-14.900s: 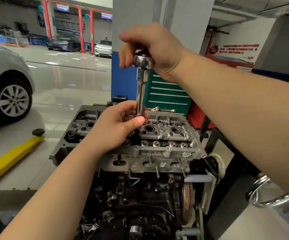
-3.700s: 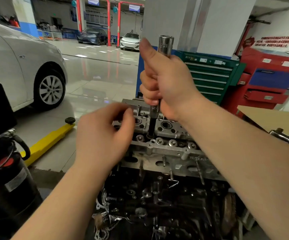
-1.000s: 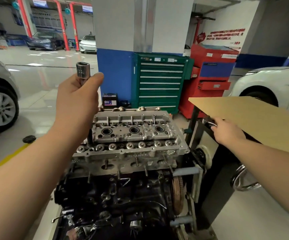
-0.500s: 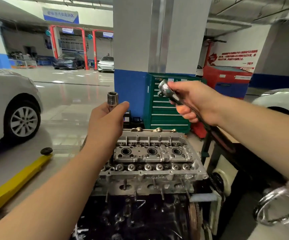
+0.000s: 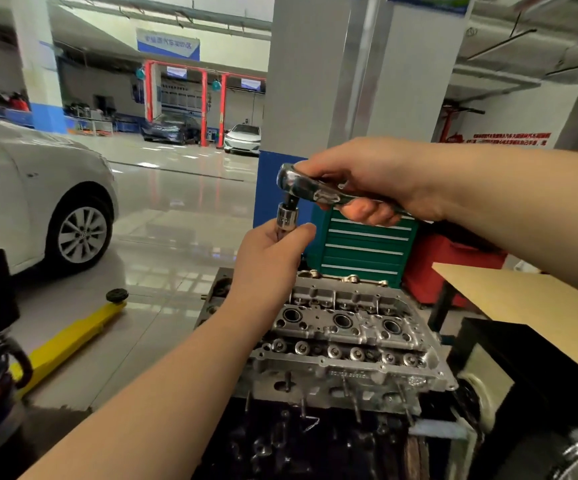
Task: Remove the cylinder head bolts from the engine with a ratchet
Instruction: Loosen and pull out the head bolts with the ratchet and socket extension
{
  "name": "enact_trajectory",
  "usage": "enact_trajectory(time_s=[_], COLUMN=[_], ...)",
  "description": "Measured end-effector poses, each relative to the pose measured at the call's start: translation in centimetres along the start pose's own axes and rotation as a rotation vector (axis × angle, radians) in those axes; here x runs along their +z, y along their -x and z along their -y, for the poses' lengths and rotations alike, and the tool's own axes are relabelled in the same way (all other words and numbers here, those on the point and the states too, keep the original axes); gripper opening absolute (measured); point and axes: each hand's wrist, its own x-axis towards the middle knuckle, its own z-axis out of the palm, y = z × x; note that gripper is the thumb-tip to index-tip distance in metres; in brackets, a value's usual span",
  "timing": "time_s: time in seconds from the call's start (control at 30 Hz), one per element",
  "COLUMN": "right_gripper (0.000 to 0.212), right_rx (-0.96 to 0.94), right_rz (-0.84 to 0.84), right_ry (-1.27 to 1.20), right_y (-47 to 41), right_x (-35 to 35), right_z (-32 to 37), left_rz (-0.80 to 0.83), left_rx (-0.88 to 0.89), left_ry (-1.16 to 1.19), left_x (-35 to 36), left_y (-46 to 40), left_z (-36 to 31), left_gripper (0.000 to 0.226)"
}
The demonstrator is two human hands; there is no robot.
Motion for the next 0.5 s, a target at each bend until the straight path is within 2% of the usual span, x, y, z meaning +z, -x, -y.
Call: enact_trajectory(time_s=[0.17,0.23,0.3,0.5], right_gripper=[0.049,0.051,0.053,0.063], right_rx=[-0.034,-0.027,-0.004,0.088], right_rz=[0.005,0.014,0.027,0.042], right_ry=[0.085,0.143,0.192,0.208], right_y=[0.0,0.1,0.2,0.3], right_x=[-0.1,-0.4,-0.4,0.1], right_z=[1.0,1.6,2.1,2.6], left_rz=[-0.001,-0.002,-0.011,-0.038], left_rx=[0.016,0.006,-0.003,0.020], left_ry=[-0.009,-0.011,-0.016,-0.002], left_x=[0.0,-0.1,-0.1,-0.1], left_y=[0.0,0.0,0.0,0.0], left_z=[0.1,0.0,0.0,0.1], left_gripper=[0.042,0.037,0.033,0.042])
